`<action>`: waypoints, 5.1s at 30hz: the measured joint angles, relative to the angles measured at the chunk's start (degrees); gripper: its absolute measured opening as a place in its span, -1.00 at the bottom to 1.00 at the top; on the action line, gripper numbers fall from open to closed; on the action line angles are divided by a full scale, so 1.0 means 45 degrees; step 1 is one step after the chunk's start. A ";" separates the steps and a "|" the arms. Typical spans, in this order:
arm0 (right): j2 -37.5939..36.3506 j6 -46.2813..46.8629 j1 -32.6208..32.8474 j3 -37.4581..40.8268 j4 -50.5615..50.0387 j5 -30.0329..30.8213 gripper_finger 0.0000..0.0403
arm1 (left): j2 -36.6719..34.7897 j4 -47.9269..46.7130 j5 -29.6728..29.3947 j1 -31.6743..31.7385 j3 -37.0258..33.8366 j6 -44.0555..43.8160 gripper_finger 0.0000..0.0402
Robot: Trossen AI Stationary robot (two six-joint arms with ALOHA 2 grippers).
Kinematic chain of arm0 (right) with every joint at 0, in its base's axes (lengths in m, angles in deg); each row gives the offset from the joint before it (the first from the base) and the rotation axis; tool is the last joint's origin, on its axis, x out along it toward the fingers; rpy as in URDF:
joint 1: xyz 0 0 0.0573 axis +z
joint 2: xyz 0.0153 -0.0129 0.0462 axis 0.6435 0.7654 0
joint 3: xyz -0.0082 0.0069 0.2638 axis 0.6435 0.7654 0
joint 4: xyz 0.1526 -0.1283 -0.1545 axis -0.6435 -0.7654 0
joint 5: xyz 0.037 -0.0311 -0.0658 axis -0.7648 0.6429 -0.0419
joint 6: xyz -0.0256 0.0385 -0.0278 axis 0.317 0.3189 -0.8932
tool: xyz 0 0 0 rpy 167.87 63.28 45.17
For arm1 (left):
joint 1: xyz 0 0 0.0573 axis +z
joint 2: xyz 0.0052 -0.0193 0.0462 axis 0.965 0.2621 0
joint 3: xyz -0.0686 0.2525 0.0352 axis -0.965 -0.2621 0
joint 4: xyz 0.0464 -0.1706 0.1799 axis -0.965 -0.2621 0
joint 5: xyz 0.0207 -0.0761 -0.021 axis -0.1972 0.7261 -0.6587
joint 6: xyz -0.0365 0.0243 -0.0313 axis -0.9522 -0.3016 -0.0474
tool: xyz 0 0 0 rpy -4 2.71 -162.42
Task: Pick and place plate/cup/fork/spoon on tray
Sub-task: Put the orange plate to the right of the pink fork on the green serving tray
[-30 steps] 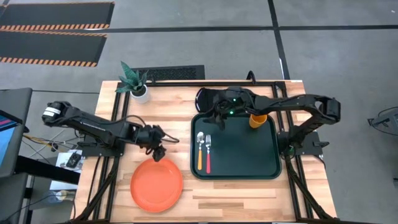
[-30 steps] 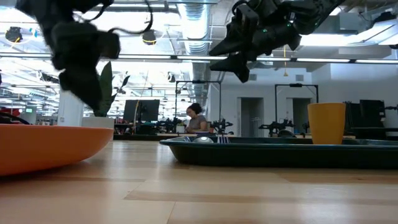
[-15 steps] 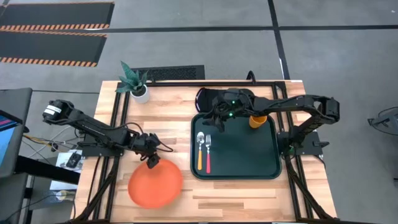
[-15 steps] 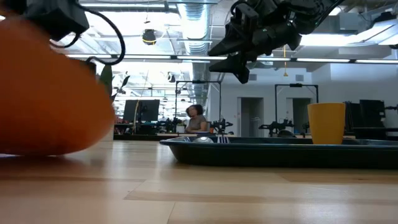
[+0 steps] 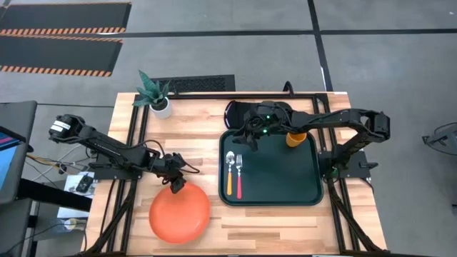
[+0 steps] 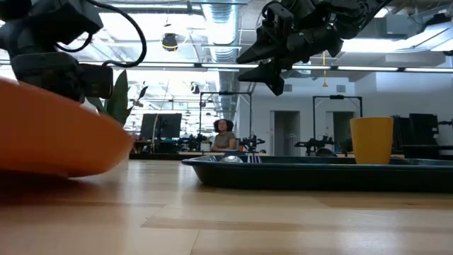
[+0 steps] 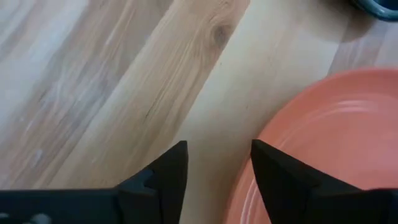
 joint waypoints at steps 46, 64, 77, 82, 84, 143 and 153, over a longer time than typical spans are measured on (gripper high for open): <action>0.0005 0.0354 0.0000 0.0000 -0.0005 0.0238 0.10 | -0.0063 -0.2058 0.2533 -0.0581 0.0179 -0.2379 -0.98; 0.0010 0.1840 0.0075 0.0000 -0.0004 0.0250 0.10 | -0.0053 -0.6692 -0.1692 -0.0374 0.5548 -0.5096 -1.00; 0.0010 0.2244 0.0423 -0.0010 0.0524 0.1316 0.10 | -0.0053 -0.6700 -0.4868 0.1346 0.5949 -0.4710 -1.00; 0.0010 0.2099 0.0390 -0.0010 0.0474 0.2038 0.10 | -0.0058 -0.6478 -0.4828 0.1425 0.5949 -0.4516 -1.00; 0.0010 0.1903 0.0276 -0.0010 0.0477 0.2348 0.10 | -0.0058 -0.6383 -0.4823 0.1425 0.5949 -0.4403 -1.00; -0.2097 -0.5867 -0.2669 -0.0982 -1.3595 -0.1369 -0.93 | -0.0068 -0.2552 -0.2892 0.3161 0.5954 0.1235 0.29; -0.2733 -0.7588 -0.1398 -0.0985 -1.6031 0.1403 -0.93 | -0.0068 -0.2511 -0.3424 0.3852 0.5954 0.1745 0.26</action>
